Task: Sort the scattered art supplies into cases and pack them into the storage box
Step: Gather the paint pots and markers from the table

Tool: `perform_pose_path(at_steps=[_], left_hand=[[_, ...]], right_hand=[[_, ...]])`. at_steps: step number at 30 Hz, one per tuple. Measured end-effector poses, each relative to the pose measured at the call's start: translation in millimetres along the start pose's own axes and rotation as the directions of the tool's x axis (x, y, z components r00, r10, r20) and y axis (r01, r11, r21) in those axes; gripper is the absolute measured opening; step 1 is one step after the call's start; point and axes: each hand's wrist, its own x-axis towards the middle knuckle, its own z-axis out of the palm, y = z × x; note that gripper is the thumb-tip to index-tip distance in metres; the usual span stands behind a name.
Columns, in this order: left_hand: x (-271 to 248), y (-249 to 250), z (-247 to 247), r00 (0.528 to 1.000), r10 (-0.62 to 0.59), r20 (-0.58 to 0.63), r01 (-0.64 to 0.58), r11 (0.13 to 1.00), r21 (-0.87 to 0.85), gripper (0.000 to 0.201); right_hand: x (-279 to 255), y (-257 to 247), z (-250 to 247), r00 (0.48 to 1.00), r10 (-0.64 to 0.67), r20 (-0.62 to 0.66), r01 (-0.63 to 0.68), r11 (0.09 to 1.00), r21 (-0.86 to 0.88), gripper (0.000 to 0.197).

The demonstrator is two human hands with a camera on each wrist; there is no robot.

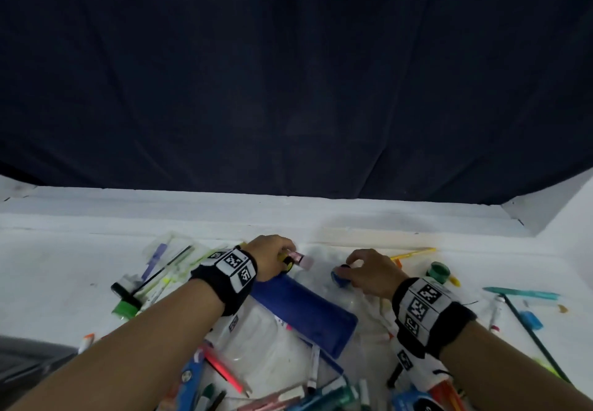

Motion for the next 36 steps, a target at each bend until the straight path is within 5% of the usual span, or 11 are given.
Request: perform_pose_path(at_steps=[5, 9, 16, 22, 30, 36], left_hand=[[6, 5, 0, 0.999, 0.011, 0.049, -0.017, 0.990, 0.142, 0.030], [4, 10, 3, 0.998, -0.011, 0.066, -0.004, 0.976, 0.219, 0.024], [-29, 11, -11, 0.994, 0.042, -0.105, -0.031, 0.994, 0.105, 0.024], [-107, 18, -32, 0.925, 0.162, -0.344, -0.253, 0.937, -0.239, 0.021], [-244, 7, -38, 0.885, 0.151, -0.440, -0.371, 0.801, -0.470, 0.031], [-321, -15, -11, 0.866, 0.131, -0.482, -0.407, 0.744, -0.529, 0.035]], right_hand=[[0, -7, 9, 0.998, -0.049, 0.039, 0.058, 0.951, -0.305, 0.041], [-2, -11, 16, 0.999, -0.054, 0.004, 0.052, 0.925, -0.377, 0.035], [-41, -24, 17, 0.962, -0.210, -0.176, 0.205, 0.978, -0.047, 0.024], [-106, -49, 4, 0.895, -0.327, -0.304, 0.380, 0.916, 0.130, 0.016], [-211, -70, 15, 0.869, -0.400, -0.293, 0.490, 0.782, 0.385, 0.028], [-278, -83, 56, 0.847, -0.452, -0.279, 0.530, 0.755, 0.385, 0.037]])
